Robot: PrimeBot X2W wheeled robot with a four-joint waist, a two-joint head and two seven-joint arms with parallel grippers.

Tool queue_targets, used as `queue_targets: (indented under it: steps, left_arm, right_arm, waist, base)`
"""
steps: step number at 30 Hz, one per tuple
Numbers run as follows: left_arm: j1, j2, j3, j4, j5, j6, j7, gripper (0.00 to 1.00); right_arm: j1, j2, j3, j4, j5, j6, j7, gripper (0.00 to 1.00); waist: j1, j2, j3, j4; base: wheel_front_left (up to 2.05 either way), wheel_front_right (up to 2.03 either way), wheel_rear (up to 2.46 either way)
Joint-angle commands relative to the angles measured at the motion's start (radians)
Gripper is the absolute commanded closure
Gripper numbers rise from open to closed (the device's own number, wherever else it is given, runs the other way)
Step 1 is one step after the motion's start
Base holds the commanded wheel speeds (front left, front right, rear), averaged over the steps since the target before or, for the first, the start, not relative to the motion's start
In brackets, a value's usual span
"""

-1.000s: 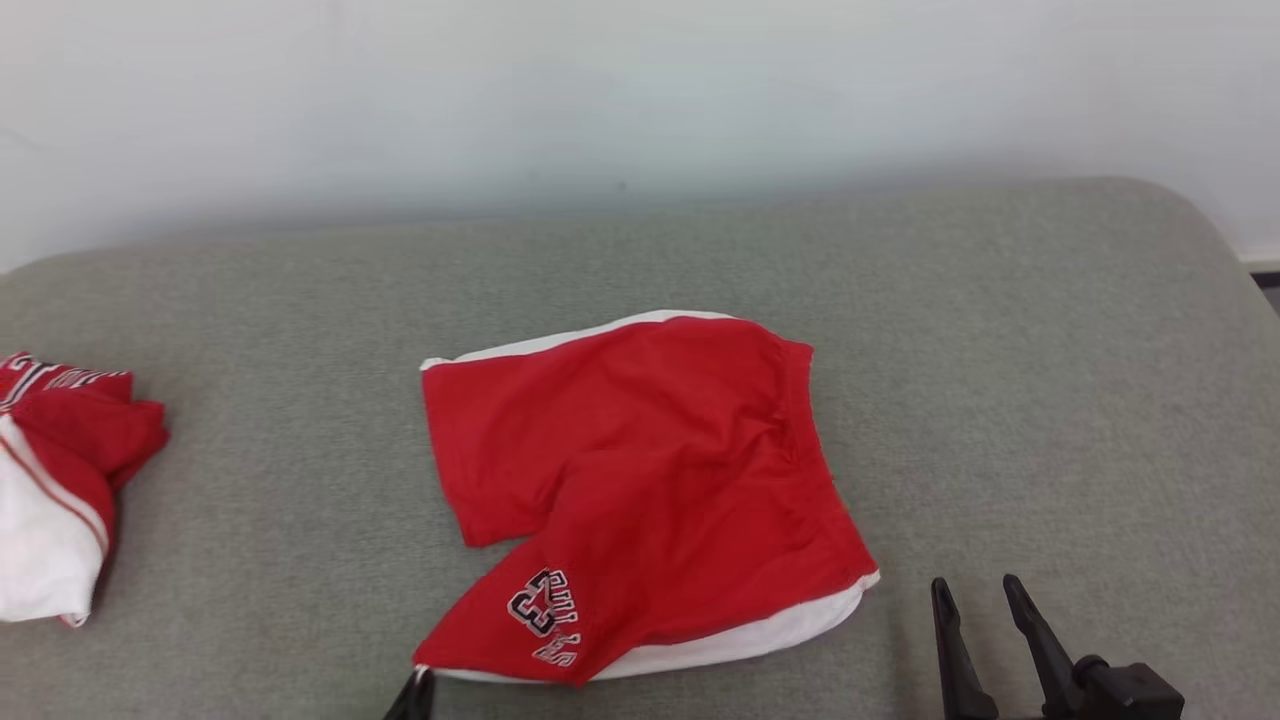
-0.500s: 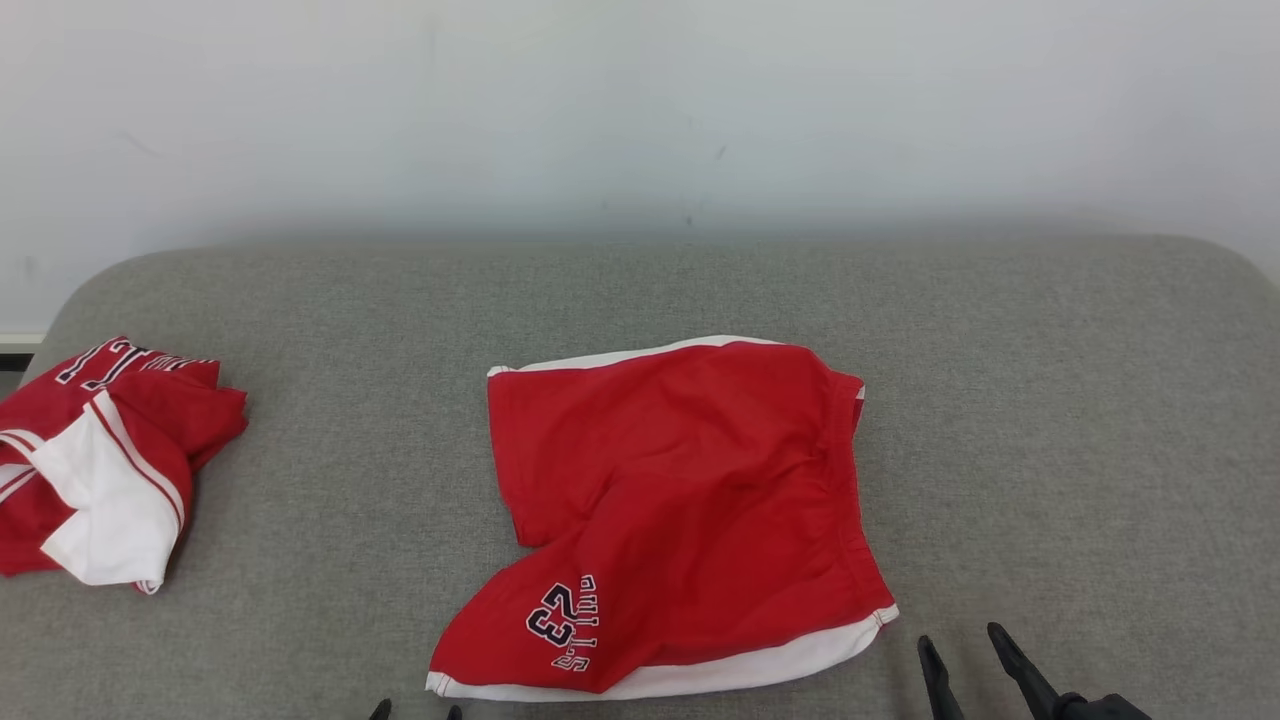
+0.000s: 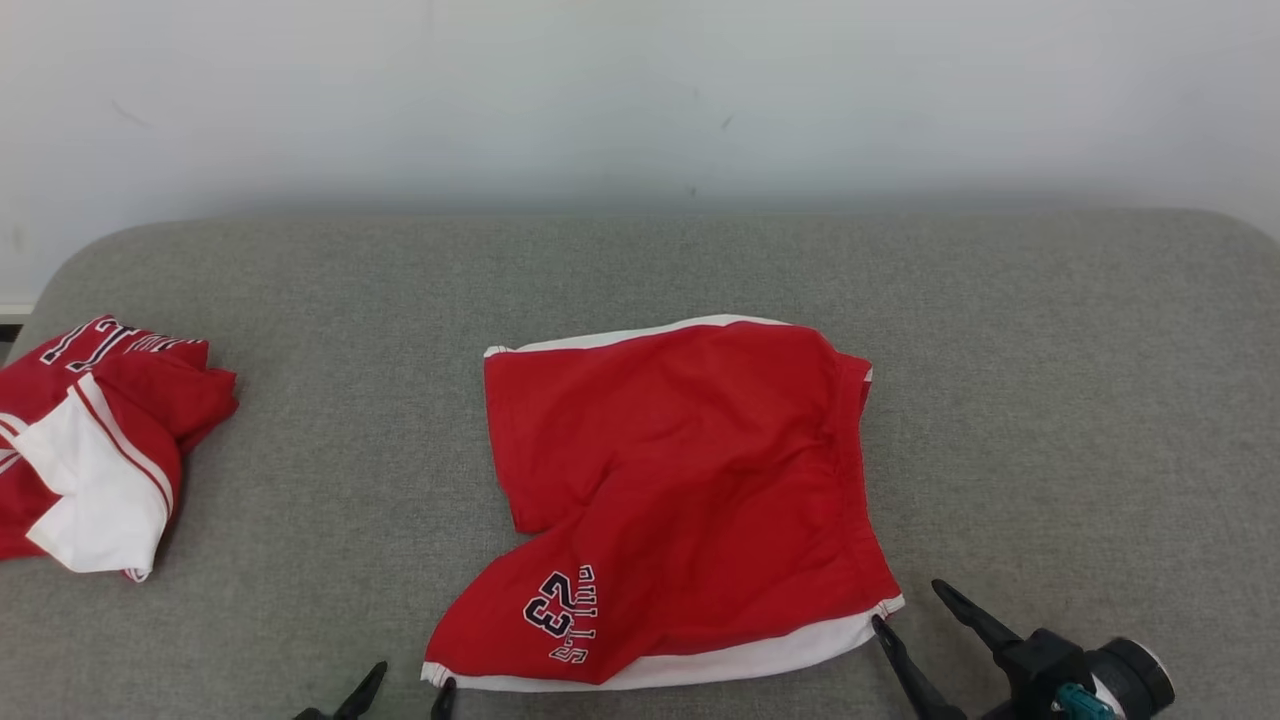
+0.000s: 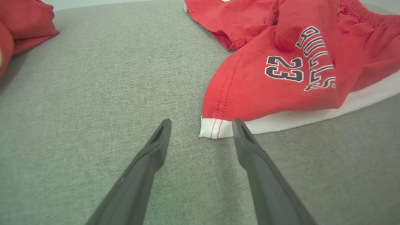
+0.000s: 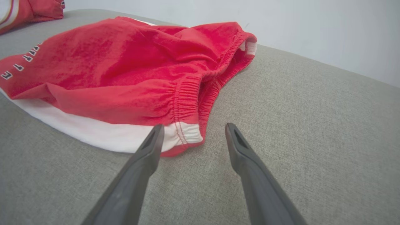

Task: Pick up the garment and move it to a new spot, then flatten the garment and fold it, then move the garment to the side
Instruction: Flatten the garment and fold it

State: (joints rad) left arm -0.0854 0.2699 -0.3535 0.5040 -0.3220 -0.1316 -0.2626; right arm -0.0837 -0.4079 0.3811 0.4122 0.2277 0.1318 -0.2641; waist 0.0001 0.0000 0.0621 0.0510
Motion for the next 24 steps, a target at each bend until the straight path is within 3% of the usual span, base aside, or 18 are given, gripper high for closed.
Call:
queue_targets:
  steps: [1, 8, 13, 14, 15, 16, 24]
  left_arm:
    - [-0.023, 0.011, -0.018, 0.017, -0.015, 0.002, -0.003, 0.0]
    - [-0.114, 0.038, -0.121, 0.082, -0.069, 0.002, -0.003, 0.0]
    - [-0.149, 0.026, -0.168, 0.12, -0.119, 0.002, -0.003, 0.03]
    - [-0.157, 0.024, -0.183, 0.134, -0.139, 0.002, -0.003, 0.53]
    - [-0.165, 0.026, -0.206, 0.151, -0.15, 0.002, -0.003, 1.0]
    - [-0.175, 0.028, -0.224, 0.16, -0.159, 0.002, -0.002, 1.0]
    - [-0.142, 0.038, -0.178, 0.069, -0.187, 0.002, -0.003, 1.0]
  right_arm:
    - [-0.026, -0.013, 0.023, 0.013, 0.012, -0.002, 0.0, 0.0]
    - [-0.13, -0.074, 0.151, 0.069, 0.059, -0.002, 0.0, 0.0]
    - [-0.17, -0.104, 0.242, 0.092, 0.103, -0.002, 0.0, 0.0]
    - [-0.178, -0.11, 0.26, 0.099, 0.124, -0.002, 0.001, 0.0]
    - [-0.187, -0.116, 0.281, 0.102, 0.138, -0.002, 0.001, 0.87]
    - [-0.195, -0.121, 0.293, 0.103, 0.153, -0.002, 0.001, 1.0]
    - [-0.174, -0.165, 0.335, 0.001, 0.205, -0.002, 0.0, 1.0]
  waist:
    - [-0.0001, 0.0, 0.016, 0.0]
    - [-0.0001, 0.0, 0.058, 0.011]
    - [-0.0001, 0.0, 0.068, 0.016]
    - [-0.0001, 0.0, 0.07, 0.017]
    - [-0.0001, 0.0, 0.071, 0.018]
    - [-0.0001, 0.0, 0.072, 0.018]
    - [-0.0001, 0.0, 0.049, 0.018]
  base:
    - [0.0, 0.0, 0.0]
    - [0.0, 0.0, 0.0]
    - [0.0, 0.0, 0.0]
    - [0.0, 0.0, 0.0]
    - [0.0, 0.0, 0.0]
    - [0.0, 0.0, 0.0]
    - [0.0, 0.0, 0.0]
